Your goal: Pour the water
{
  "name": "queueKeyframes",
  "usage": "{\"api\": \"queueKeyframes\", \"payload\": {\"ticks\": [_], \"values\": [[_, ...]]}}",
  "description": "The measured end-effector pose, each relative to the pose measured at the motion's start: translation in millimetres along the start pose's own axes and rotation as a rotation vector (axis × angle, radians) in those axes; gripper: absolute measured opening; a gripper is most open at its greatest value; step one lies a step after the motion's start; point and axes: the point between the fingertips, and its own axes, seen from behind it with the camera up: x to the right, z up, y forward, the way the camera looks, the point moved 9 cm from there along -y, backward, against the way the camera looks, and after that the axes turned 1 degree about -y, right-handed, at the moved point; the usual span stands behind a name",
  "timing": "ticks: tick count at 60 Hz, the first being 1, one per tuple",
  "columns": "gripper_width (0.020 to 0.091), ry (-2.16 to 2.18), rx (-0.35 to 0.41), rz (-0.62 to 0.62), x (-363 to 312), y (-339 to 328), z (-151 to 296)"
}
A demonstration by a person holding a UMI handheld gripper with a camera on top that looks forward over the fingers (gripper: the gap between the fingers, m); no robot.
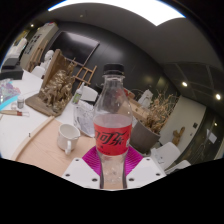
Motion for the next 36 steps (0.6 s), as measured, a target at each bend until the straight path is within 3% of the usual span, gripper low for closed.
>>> {"api": "queueKeyframes", "payload": {"ticks": [13,36], "values": [[0.0246,-0.56,0.03,-0.169,52,70,29],[0.0245,-1.479,0.142,-0.319,25,139,52]]}}
